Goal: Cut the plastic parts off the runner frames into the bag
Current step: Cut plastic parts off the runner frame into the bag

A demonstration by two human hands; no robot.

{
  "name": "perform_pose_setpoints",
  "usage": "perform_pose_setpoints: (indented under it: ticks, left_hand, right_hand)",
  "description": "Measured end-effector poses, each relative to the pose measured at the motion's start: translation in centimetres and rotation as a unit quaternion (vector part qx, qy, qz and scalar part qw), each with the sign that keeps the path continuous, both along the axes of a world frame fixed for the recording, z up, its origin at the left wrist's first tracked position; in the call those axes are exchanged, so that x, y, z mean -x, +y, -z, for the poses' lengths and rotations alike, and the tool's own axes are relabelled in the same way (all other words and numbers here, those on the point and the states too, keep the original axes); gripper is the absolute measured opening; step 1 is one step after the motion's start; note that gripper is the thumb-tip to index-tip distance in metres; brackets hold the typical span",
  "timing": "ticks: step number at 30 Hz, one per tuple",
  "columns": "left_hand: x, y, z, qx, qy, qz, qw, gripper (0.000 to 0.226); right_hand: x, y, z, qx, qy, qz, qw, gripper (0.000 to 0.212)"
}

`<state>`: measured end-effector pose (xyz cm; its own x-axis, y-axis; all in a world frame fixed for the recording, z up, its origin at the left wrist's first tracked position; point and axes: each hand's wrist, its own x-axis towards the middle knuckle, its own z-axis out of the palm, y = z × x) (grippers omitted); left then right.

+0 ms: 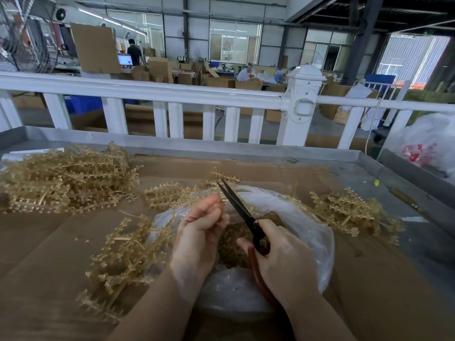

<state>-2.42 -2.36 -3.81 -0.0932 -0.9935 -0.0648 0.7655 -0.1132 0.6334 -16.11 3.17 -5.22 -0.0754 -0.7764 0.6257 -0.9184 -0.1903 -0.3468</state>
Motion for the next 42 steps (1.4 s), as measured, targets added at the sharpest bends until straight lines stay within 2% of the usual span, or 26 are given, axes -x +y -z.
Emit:
perform_pose_setpoints:
  ticks: [6,13,20,28,42]
  left_hand:
    - [0.16,-0.16,0.34,-0.036,-0.017,-0.027,0.999,0.021]
    - [-0.14,-0.32,0.29,-0.046,0.045,-0.018,0.998,0.016]
    - [-0.45,-0.44,0.22,-0.085,0.056,-0.008,0.995,0.025]
    - [-0.34,-0.47,0.55,-0.062,0.074,0.021,0.995,0.021]
    - [-0.02,-0.24,0.44,-0.063,0.056,0.01,0.996,0.024]
  right_hand:
    - [-0.07,0.12,0.06,0.009,0.008,-0.002,1.0,0.032]
    - [-0.15,0.07,0.31,0.013,0.021,-0.006,1.0,0.031]
    - [-0.24,-0.04,0.46,0.01,0.042,-0.01,0.999,0.032]
    - [-0.25,-0.05,0.16,0.027,0.052,-0.02,0.998,0.03]
    - [-0.46,0.06,0.12,0.04,0.07,-0.01,0.997,0.032]
